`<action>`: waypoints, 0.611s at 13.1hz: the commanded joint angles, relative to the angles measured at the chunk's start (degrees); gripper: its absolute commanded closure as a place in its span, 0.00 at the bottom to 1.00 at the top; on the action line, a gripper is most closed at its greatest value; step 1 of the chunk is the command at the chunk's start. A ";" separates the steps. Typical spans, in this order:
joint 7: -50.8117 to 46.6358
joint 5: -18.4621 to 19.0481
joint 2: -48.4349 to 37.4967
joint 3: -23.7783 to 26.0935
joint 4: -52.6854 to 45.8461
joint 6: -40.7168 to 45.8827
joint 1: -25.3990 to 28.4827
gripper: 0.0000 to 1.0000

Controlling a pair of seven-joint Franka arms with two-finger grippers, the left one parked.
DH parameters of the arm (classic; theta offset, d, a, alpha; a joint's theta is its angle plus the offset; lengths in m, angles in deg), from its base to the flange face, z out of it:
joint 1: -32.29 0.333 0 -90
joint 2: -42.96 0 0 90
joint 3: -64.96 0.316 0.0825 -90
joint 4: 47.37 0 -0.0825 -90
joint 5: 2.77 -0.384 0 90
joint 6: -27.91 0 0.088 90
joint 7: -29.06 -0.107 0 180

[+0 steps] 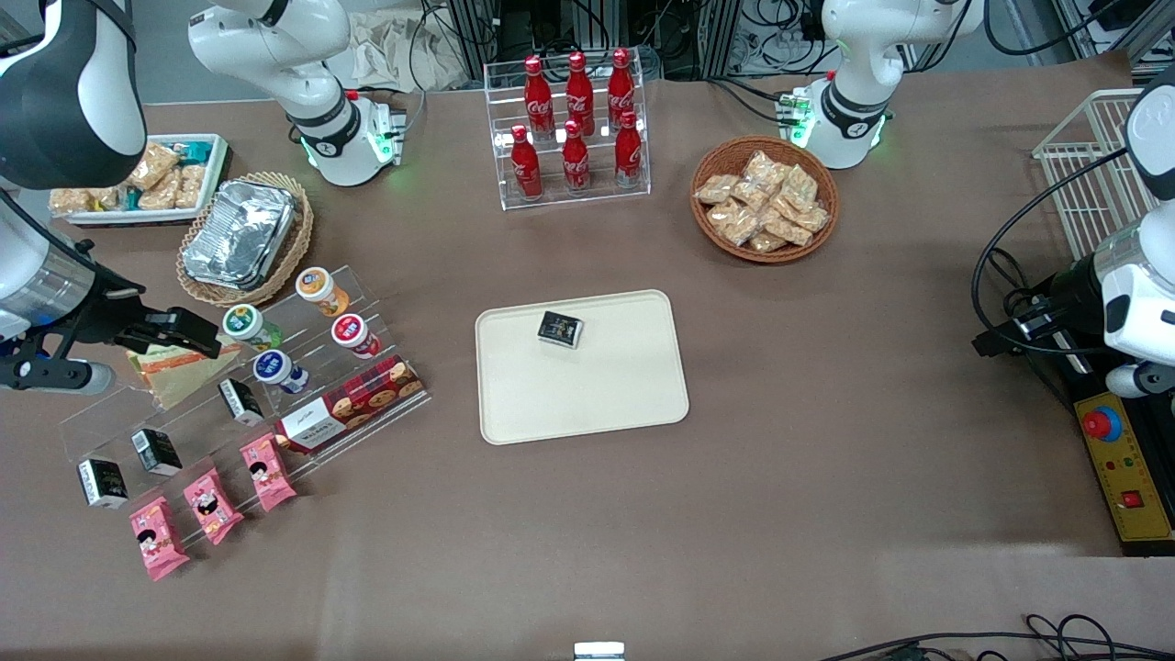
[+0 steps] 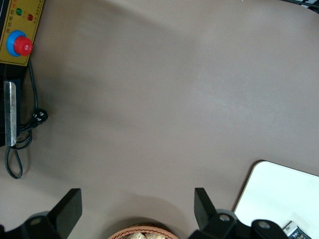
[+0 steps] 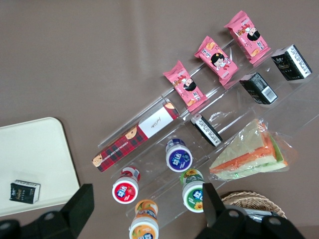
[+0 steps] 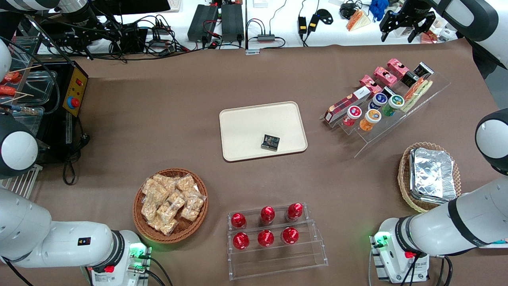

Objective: Place sandwich on tray
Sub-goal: 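Move the right gripper down toward the wrapped triangular sandwich in the rack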

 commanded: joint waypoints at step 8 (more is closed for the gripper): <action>-1.11 1.23 -0.77 -1.98 -0.73 1.92 -0.87 0.03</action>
